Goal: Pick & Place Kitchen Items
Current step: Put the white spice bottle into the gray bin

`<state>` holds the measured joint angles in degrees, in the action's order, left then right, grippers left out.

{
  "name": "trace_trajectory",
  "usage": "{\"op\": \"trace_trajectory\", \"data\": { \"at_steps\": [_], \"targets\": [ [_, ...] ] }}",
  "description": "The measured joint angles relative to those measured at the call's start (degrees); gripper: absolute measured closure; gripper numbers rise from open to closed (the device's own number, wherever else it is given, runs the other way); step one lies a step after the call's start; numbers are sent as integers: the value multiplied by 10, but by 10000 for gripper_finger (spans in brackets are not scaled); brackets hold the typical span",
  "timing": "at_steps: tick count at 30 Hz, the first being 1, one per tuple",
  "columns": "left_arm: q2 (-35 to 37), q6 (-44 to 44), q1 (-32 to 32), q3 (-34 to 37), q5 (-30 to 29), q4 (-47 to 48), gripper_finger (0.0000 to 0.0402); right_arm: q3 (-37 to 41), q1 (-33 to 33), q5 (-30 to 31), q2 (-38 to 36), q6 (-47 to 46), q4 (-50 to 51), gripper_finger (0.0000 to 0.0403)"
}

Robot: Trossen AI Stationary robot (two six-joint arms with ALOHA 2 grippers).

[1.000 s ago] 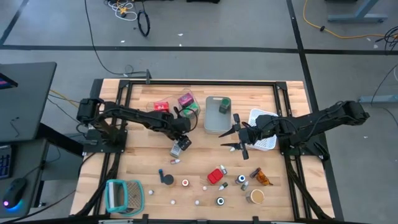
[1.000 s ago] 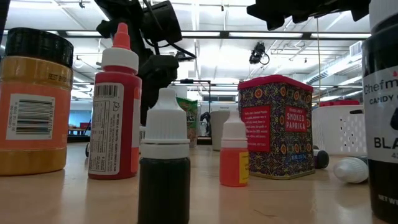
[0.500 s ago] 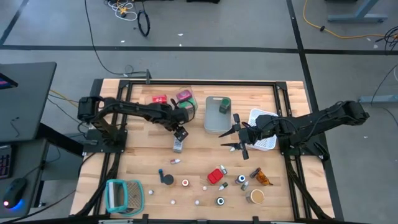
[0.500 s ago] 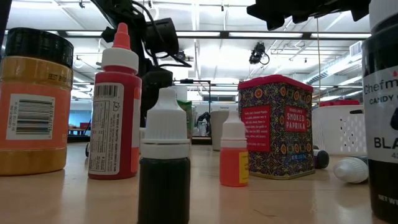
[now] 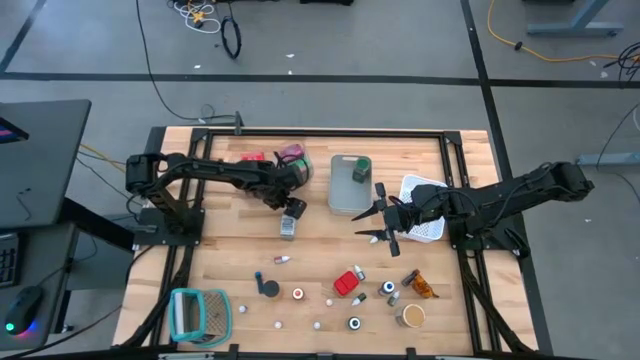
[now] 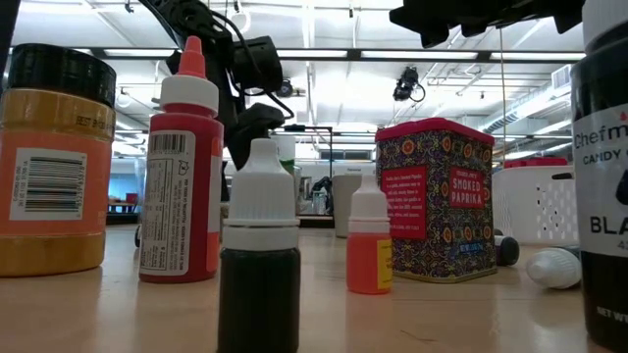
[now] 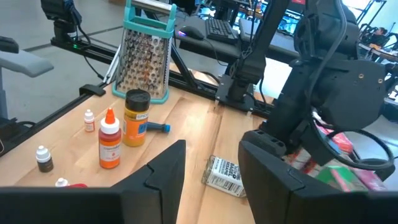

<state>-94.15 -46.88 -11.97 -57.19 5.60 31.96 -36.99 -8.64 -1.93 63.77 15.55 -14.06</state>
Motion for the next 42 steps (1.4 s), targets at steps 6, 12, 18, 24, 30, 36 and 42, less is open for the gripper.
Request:
{"op": "trace_trajectory", "data": {
  "at_steps": [6, 12, 18, 24, 30, 36, 42],
  "targets": [
    [0, -4, 15, 0, 0, 0, 150, 0, 0, 0, 0, 0, 0, 246],
    [8, 42, 0, -24, 2, 32, 150, 0, 0, 0, 0, 0, 0, 246],
    [13, 93, -32, -60, -82, 130, 150, 0, 0, 0, 0, 0, 0, 246],
    [17, 105, -57, -114, -47, 171, 150, -1, 0, 0, 0, 0, 2, 246],
    [17, 143, -57, -197, -81, 215, 150, -1, 0, 0, 0, 2, 1, 246],
    [17, 32, -10, -205, -89, 215, 150, -1, 0, 0, 0, 0, 4, 246],
    [17, -41, 62, -188, -118, 230, 150, -1, 0, 0, 0, -1, 5, 246]
  ]
}}
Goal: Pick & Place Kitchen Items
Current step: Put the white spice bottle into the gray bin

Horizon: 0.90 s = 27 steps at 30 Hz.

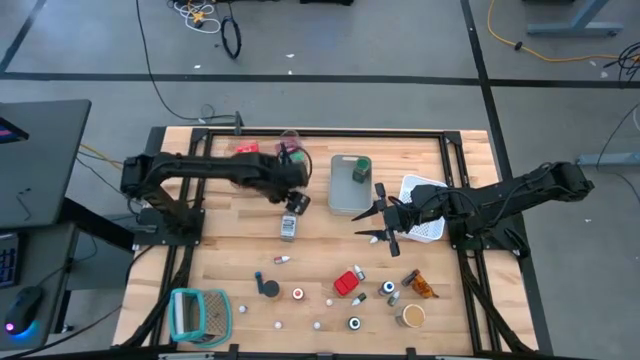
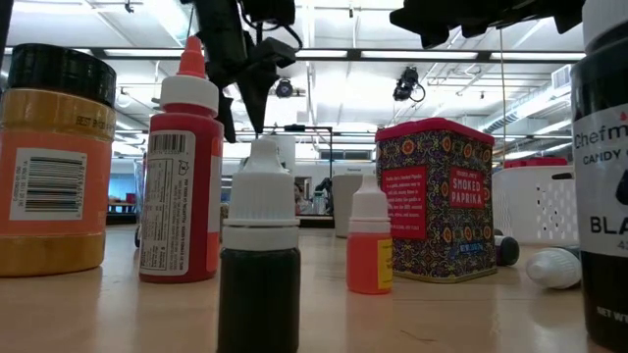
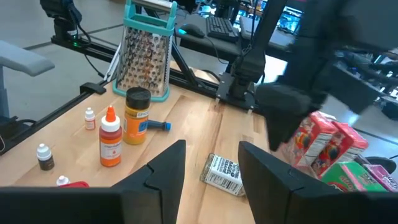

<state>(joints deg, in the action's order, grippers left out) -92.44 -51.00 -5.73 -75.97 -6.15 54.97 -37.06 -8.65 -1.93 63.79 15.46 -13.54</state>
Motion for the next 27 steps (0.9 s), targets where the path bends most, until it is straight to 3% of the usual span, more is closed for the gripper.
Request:
{"op": "trace_trajectory", "data": {
  "at_steps": [6, 17, 27],
  "targets": [
    [0, -101, 60, 51, -92, -57, 150, 0, 0, 0, 0, 0, 0, 246],
    [-4, -183, 76, 214, -106, -294, 150, 0, 0, 0, 0, 1, -2, 246],
    [-5, -196, 70, 250, -121, -306, 150, 0, 0, 0, 0, 6, -2, 246]
  ]
}}
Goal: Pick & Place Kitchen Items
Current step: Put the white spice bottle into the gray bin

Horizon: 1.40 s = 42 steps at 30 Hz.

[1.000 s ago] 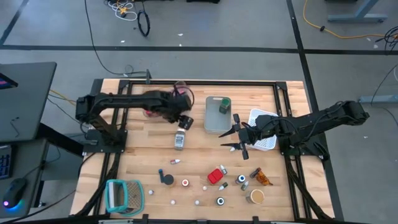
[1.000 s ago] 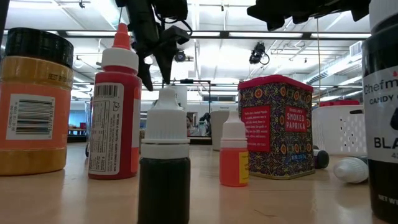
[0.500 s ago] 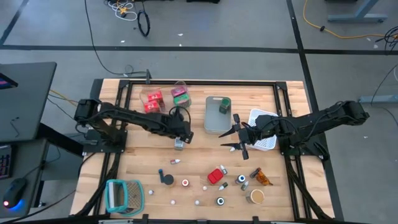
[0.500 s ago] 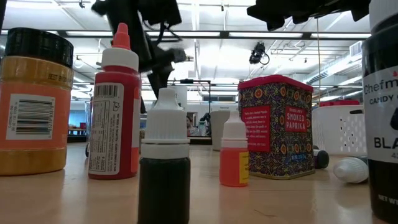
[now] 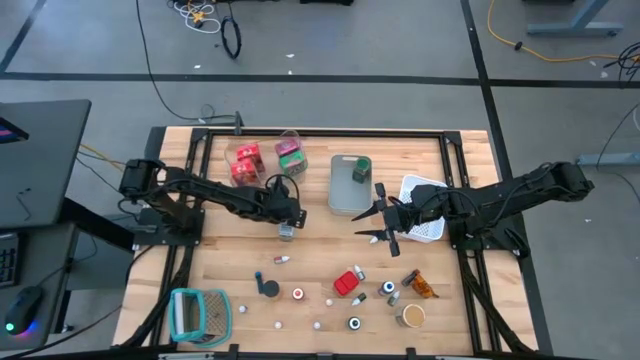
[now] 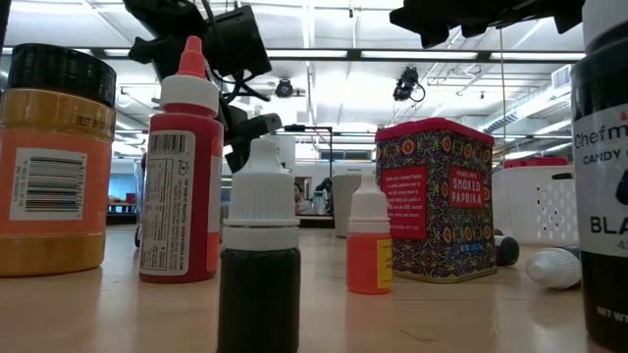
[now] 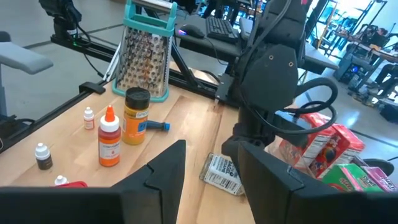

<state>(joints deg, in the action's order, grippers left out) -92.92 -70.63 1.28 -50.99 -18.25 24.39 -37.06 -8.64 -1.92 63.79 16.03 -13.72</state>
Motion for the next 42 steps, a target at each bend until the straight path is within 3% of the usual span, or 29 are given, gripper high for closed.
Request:
{"op": "trace_trajectory", "data": {
  "at_steps": [7, 14, 24, 34, 42],
  "targets": [
    [0, 67, 0, 6, 42, 5, 150, 0, 0, 0, 0, 3, 0, 246],
    [0, 211, 8, 6, 87, 8, 150, 0, 0, 0, 0, 4, 0, 246],
    [0, 393, 34, 6, 82, 8, 150, 0, 0, 0, 0, 10, 0, 246],
    [0, 396, 32, 6, 75, 6, 150, 0, 0, 0, 0, 10, 0, 246],
    [-52, 405, 32, 3, 130, 1, 150, 0, 0, 0, 0, 10, -4, 246]
  ]
}}
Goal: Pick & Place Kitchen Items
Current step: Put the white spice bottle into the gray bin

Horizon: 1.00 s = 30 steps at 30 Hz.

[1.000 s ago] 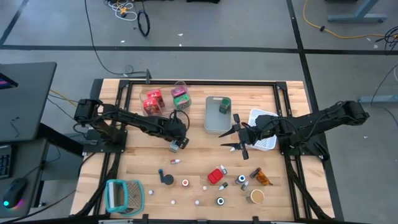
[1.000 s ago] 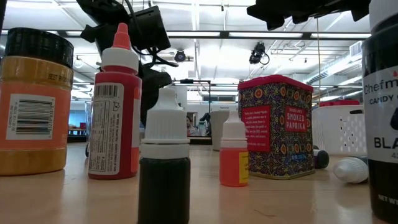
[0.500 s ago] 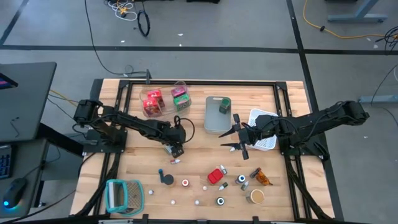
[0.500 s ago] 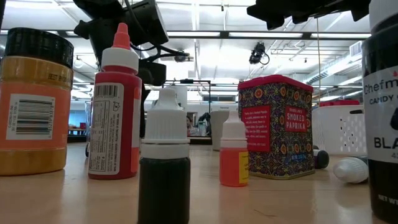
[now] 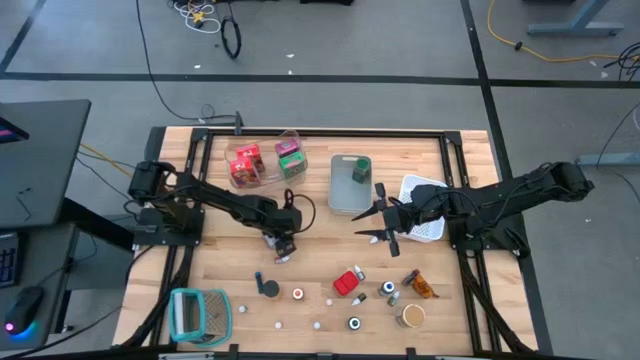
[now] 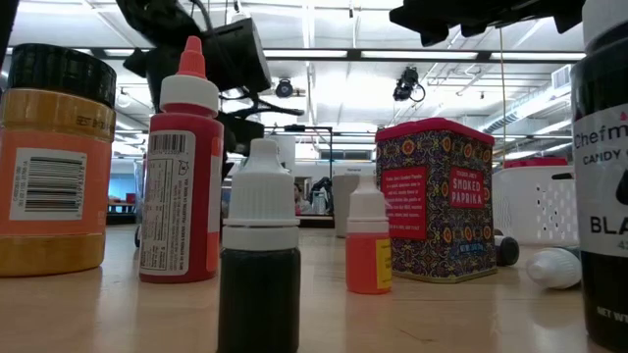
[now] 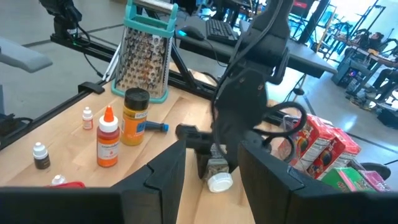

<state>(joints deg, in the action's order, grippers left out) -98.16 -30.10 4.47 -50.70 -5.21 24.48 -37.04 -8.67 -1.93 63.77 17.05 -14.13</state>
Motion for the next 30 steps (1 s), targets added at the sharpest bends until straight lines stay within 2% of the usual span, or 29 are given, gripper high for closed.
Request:
{"op": "trace_trajectory", "data": {
  "at_steps": [6, 9, 12, 17, 19, 23, 27, 30],
  "targets": [
    [-17, -16, 0, -1, -9, 1, 168, 0, 0, 0, 0, 0, 1, 246],
    [-1, -45, 0, 1, -16, -5, 191, 0, 0, 0, 0, 2, 1, 246],
    [19, -67, -2, 5, -14, -4, 191, 0, 0, 0, 0, 2, 0, 246],
    [76, -53, -3, 3, -12, -24, 183, 0, 0, 8, 0, 0, -16, 246],
    [100, -36, -2, 5, -27, -35, 169, 0, 0, 31, 0, -3, -37, 246],
    [140, 37, -2, 4, -68, -146, 166, 0, 0, 117, 0, -34, -56, 246],
    [148, 111, -2, 2, -63, -276, 198, 0, 0, 224, 4, -102, -58, 246],
    [148, 145, -5, 2, -38, -300, 234, 0, 0, 283, 12, -123, -57, 246]
  ]
}}
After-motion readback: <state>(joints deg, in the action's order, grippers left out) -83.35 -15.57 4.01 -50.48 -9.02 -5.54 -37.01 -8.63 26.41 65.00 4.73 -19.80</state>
